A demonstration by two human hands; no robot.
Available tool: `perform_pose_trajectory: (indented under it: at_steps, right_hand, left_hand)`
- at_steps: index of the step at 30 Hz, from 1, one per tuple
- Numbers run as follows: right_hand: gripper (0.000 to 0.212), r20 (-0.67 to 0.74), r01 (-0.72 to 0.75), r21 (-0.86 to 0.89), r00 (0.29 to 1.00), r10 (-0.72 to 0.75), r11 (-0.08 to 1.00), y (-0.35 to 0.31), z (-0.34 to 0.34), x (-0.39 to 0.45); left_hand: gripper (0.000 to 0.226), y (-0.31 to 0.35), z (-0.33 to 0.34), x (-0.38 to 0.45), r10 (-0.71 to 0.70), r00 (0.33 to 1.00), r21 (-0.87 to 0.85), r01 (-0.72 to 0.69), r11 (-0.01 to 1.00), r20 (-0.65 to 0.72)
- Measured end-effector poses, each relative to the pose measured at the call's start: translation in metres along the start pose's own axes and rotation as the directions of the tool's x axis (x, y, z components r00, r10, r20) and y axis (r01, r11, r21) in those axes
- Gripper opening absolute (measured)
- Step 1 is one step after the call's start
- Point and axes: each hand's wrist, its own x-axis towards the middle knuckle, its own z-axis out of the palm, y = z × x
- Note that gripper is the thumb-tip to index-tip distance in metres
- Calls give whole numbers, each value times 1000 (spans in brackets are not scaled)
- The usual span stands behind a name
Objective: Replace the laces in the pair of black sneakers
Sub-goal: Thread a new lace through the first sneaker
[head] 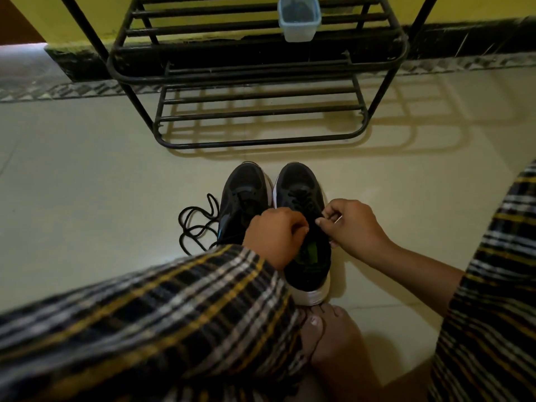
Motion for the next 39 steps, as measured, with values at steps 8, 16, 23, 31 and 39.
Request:
perform_pose_trajectory:
  at_steps: [8,16,23,31,39]
  right_hand:
    - [11,38,36,97,998,-40,995,-4,-2,-1]
    - [15,55,72,107,995,-79,992,-5,-1,-2]
    - [14,46,80,105,995,-85,991,-5,0,-5]
    - [14,43,106,101,993,-111,989,-6,3,-7]
    - [10,35,209,-17,977,-209,978,-8,0,-13]
  left_hand:
    - [27,1,3,5,32,998,194,-19,981,-60]
    - [14,-5,14,8,-70,992,-62,63,996,-107]
    - [18,-1,17,6,-180,974,-182,153,971,-141]
    - [17,0,14,4,-281,954,-392,222,893,-100]
    - [17,0,10,3,-258,965,-395,219,892,-49]
